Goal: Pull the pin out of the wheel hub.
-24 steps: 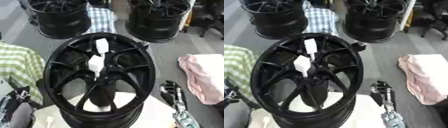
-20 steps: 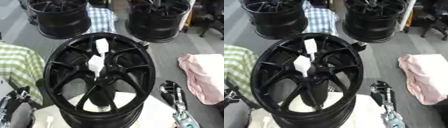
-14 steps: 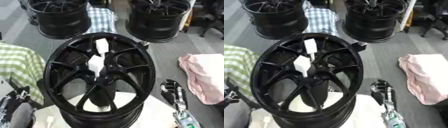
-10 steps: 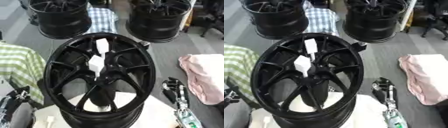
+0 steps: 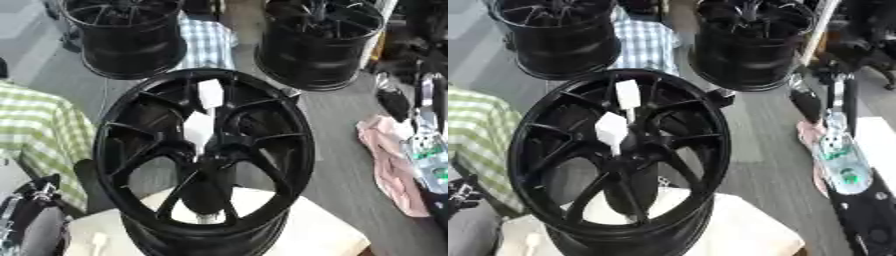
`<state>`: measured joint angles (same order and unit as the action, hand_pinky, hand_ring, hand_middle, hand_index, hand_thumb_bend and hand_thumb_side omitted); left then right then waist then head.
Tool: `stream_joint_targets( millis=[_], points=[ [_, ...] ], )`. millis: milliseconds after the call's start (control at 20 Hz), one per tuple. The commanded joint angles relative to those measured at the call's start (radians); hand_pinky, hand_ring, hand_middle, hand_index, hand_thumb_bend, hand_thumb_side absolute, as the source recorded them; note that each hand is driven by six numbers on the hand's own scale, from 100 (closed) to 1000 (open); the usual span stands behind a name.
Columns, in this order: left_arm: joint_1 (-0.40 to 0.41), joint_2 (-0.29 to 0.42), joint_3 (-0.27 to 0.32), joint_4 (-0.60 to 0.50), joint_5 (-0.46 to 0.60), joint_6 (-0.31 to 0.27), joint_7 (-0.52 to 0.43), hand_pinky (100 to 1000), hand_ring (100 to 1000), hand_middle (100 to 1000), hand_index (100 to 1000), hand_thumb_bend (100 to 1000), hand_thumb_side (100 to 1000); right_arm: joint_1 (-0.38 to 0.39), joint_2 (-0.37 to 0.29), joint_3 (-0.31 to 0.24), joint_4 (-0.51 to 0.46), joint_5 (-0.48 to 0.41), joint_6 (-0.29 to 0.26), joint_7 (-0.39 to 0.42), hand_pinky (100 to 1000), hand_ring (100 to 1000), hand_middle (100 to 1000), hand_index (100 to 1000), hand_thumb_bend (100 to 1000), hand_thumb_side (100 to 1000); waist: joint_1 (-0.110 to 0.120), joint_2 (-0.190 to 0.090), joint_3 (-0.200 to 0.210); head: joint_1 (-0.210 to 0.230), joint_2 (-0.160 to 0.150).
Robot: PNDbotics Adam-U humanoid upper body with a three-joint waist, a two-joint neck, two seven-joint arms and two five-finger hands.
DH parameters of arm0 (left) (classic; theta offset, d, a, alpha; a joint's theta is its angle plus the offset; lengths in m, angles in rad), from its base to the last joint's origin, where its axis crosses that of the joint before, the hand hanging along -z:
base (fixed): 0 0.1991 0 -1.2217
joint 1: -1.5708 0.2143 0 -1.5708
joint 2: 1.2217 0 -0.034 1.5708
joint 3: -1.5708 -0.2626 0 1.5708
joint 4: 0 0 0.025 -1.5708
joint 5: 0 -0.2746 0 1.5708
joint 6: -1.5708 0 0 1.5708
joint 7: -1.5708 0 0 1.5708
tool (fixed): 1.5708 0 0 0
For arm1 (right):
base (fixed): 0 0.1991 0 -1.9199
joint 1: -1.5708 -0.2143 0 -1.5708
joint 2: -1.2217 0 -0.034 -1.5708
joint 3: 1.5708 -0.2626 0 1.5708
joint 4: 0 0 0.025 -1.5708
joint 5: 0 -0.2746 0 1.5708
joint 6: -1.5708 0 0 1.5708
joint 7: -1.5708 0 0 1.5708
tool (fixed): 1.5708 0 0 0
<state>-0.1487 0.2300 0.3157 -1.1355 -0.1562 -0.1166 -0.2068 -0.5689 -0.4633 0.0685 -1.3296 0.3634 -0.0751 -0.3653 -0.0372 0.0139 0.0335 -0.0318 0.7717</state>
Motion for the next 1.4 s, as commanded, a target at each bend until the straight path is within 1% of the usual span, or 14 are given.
stream_joint_targets(
  millis=[50, 100, 200, 450, 500, 550, 750, 900, 950, 1000, 1100, 1150, 1250, 1400],
  points=[
    [-0.010, 0.029, -0.010, -0.020, -0.008, -0.001, -0.012, 693, 640, 622, 775, 336, 602, -0.076, -0.114, 0.072, -0.028, 0.039, -0.013, 0.051, 790, 769, 752, 886, 100, 500, -0.001, -0.014, 0.010, -0.020, -0.002],
    [-0.012, 0.028, -0.012, -0.021, -0.009, -0.001, -0.015, 693, 640, 623, 775, 336, 606, -0.103, -0.136, 0.099, -0.016, 0.041, -0.026, 0.068, 802, 793, 775, 909, 129, 555, -0.002, -0.014, 0.014, -0.023, -0.002],
    [-0.015, 0.028, -0.017, -0.023, -0.013, 0.000, -0.021, 693, 641, 623, 776, 336, 603, -0.154, -0.144, 0.150, 0.012, 0.060, -0.056, 0.099, 814, 821, 807, 924, 100, 558, -0.006, -0.016, 0.026, -0.035, -0.002],
    [-0.016, 0.028, -0.020, -0.024, -0.016, 0.004, -0.029, 693, 641, 623, 776, 337, 603, -0.281, -0.045, 0.277, 0.127, 0.125, -0.133, 0.177, 828, 848, 839, 935, 121, 582, -0.010, -0.020, 0.031, -0.041, -0.002],
    [-0.015, 0.029, -0.018, -0.024, -0.015, 0.004, -0.028, 694, 641, 623, 776, 329, 608, -0.308, -0.029, 0.304, 0.154, 0.131, -0.150, 0.194, 834, 862, 854, 942, 630, 586, -0.010, -0.019, 0.027, -0.036, -0.002],
    [-0.015, 0.029, -0.019, -0.025, -0.015, 0.004, -0.029, 694, 641, 623, 776, 338, 604, -0.335, -0.010, 0.331, 0.181, 0.140, -0.167, 0.211, 836, 865, 857, 945, 145, 600, -0.012, -0.019, 0.029, -0.037, -0.002],
    [-0.015, 0.031, -0.015, -0.027, -0.017, 0.004, -0.030, 694, 641, 623, 776, 338, 604, -0.442, 0.079, 0.438, 0.288, 0.156, -0.227, 0.276, 842, 886, 878, 959, 156, 595, -0.014, -0.017, 0.021, -0.027, -0.002],
    [-0.015, 0.031, -0.012, -0.029, -0.016, 0.004, -0.028, 694, 641, 623, 776, 339, 605, -0.521, 0.127, 0.512, 0.367, 0.133, -0.242, 0.331, 848, 894, 882, 966, 166, 575, -0.014, -0.014, 0.014, -0.020, -0.002],
    [-0.015, 0.031, -0.011, -0.029, -0.016, 0.004, -0.028, 694, 642, 624, 777, 340, 605, -0.544, 0.141, 0.513, 0.383, 0.114, -0.243, 0.423, 850, 896, 884, 968, 169, 570, -0.014, -0.014, 0.012, -0.018, -0.002],
    [-0.014, 0.031, -0.011, -0.030, -0.016, 0.004, -0.028, 694, 642, 624, 777, 340, 605, -0.564, 0.150, 0.491, 0.381, 0.082, -0.231, 0.569, 852, 897, 885, 970, 171, 570, -0.014, -0.014, 0.010, -0.016, -0.002],
    [-0.012, 0.031, -0.010, -0.030, -0.015, 0.004, -0.028, 694, 642, 624, 777, 341, 605, -0.594, 0.150, 0.422, 0.335, -0.001, -0.168, 0.903, 853, 897, 885, 970, 172, 575, -0.013, -0.015, 0.007, -0.013, -0.002],
    [-0.012, 0.032, -0.009, -0.030, -0.016, 0.004, -0.028, 694, 642, 624, 777, 341, 605, -0.604, 0.146, 0.393, 0.302, -0.036, -0.127, 1.038, 853, 897, 885, 970, 172, 576, -0.014, -0.015, 0.006, -0.013, -0.002],
    [-0.011, 0.032, -0.009, -0.031, -0.016, 0.004, -0.029, 694, 642, 624, 777, 341, 605, -0.612, 0.138, 0.367, 0.252, -0.078, -0.063, 1.183, 852, 894, 883, 968, 173, 584, -0.014, -0.015, 0.005, -0.013, -0.002],
    [-0.010, 0.033, -0.008, -0.031, -0.017, 0.004, -0.029, 695, 642, 624, 777, 340, 604, -0.615, 0.134, 0.363, 0.218, -0.096, -0.013, 1.259, 852, 891, 883, 968, 173, 587, -0.014, -0.015, 0.003, -0.013, -0.002]
  ],
)
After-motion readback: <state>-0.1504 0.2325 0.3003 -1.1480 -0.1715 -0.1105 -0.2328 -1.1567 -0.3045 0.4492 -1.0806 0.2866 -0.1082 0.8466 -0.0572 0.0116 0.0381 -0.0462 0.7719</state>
